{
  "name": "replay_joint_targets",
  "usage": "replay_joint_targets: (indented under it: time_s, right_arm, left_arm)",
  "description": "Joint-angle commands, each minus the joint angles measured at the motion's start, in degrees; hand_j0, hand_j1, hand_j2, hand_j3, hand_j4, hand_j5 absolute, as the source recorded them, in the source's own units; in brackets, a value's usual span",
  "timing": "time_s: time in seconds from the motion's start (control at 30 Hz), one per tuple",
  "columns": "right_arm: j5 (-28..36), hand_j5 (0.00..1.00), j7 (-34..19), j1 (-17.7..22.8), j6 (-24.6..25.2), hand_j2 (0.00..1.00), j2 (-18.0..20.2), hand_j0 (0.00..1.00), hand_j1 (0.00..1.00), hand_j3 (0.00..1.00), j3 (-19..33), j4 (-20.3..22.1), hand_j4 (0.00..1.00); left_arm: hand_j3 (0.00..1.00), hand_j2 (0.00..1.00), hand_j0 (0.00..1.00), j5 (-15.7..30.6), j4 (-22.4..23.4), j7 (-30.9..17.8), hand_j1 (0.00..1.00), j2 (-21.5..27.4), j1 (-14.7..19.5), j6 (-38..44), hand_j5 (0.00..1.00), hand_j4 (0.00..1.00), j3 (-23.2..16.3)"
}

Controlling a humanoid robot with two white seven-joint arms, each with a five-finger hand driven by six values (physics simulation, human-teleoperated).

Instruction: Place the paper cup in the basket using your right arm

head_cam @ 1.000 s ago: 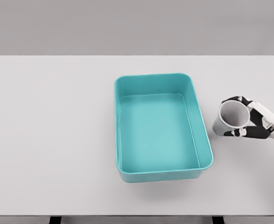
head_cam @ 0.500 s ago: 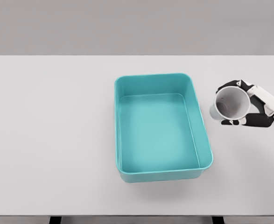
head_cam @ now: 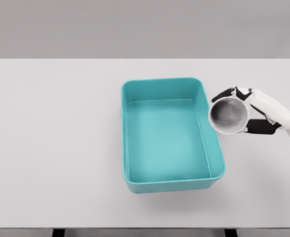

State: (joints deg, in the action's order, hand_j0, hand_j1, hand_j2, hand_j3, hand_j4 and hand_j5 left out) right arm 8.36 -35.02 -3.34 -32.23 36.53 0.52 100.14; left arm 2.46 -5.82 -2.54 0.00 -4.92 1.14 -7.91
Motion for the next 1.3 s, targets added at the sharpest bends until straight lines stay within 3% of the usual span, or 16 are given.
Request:
replay_joint_targets:
  time_s: [0.0,0.6,0.9,1.1,1.27]
  right_arm:
    - [-1.9,0.48,0.0,-0.1,-2.8,0.48,-0.5,0.48,0.48,0.48,-0.3,0.3,0.48]
    - [-14.5,0.48,0.0,-14.8,-2.8,0.48,-0.8,0.48,0.48,0.48,-16.9,0.1,0.48]
    - [-23.6,0.49,0.0,-23.2,-2.8,0.49,-0.2,0.49,0.49,0.49,-27.8,-2.1,0.49]
    - [-29.4,0.49,0.0,-25.1,-2.8,0.49,-0.1,0.49,0.49,0.49,-31.7,-3.7,0.49]
    - [-30.7,0.52,0.0,-26.9,-2.8,0.52,-0.1,0.52,0.52,0.52,-34.1,-4.2,0.52]
  left_arm:
    - [1.0,1.0,1.0,0.0,0.0,0.0,1.0,0.0,-0.1,0.0,1.0,1.0,0.0]
    - [1.0,1.0,1.0,0.0,-0.1,-0.1,1.0,0.0,0.0,0.0,1.0,1.0,0.0]
    - [1.0,1.0,1.0,0.0,0.0,0.0,1.0,0.0,0.0,0.1,1.0,1.0,0.0]
    - [1.0,1.0,1.0,0.0,0.0,0.0,1.0,0.0,-0.1,0.0,1.0,1.0,0.0]
    - [1.0,1.0,1.0,0.0,0.0,-0.1,1.0,0.0,-0.1,0.0,1.0,1.0,0.0]
